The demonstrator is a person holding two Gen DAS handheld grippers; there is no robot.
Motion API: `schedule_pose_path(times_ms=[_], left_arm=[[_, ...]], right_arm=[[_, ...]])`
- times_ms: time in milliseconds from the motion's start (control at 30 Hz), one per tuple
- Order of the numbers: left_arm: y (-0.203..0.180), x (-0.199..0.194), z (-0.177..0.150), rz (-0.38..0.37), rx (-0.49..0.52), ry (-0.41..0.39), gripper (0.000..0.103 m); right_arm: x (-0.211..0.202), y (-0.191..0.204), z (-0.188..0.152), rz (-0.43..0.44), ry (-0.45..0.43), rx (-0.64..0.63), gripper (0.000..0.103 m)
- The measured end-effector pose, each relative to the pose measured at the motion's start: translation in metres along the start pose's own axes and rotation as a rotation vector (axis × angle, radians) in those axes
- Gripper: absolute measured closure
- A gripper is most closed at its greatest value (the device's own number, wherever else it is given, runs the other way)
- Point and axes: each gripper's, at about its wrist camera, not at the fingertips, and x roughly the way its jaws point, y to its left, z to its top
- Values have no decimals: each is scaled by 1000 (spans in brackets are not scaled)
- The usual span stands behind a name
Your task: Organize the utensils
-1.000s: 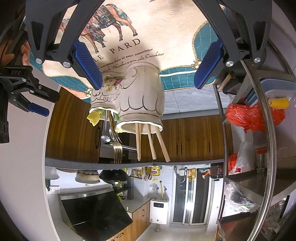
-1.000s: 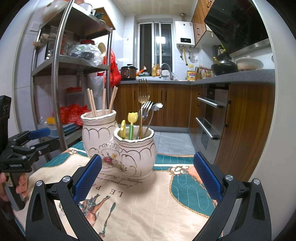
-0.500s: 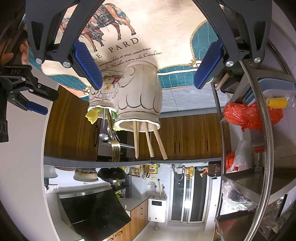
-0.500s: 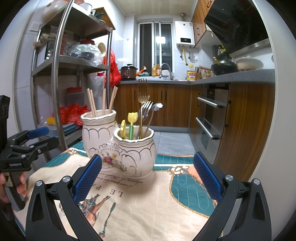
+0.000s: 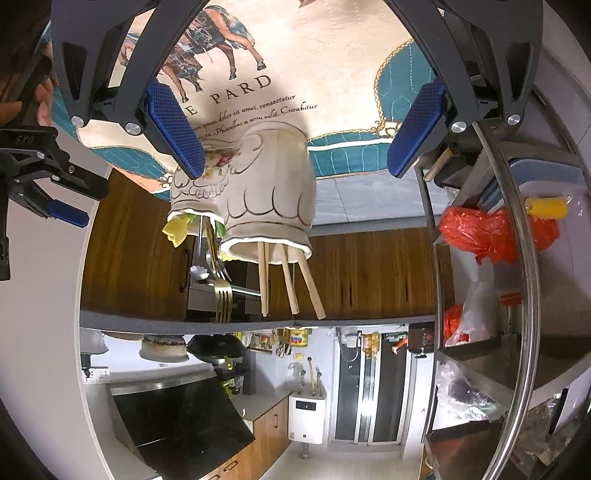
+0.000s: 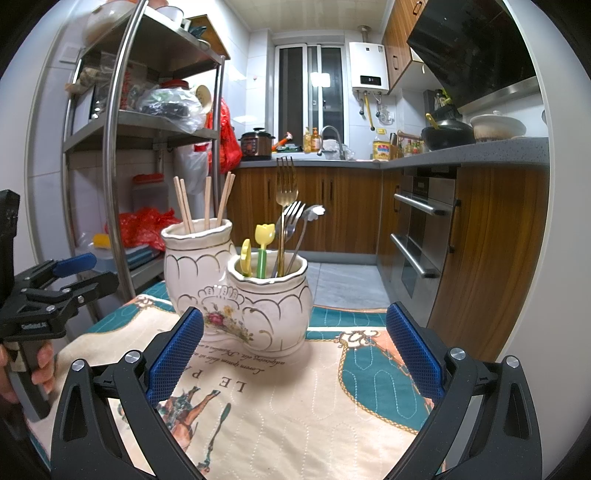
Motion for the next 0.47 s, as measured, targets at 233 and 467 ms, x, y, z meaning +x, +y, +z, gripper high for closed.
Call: schedule_pose_path(times_ms=[233,467], left_arm=[[-3,-2,0,-8,12,-1,6],[-3,-2,0,-2,11,0,5]], right_arm=[[0,0,0,0,0,0,5],[0,0,0,0,0,0,5]])
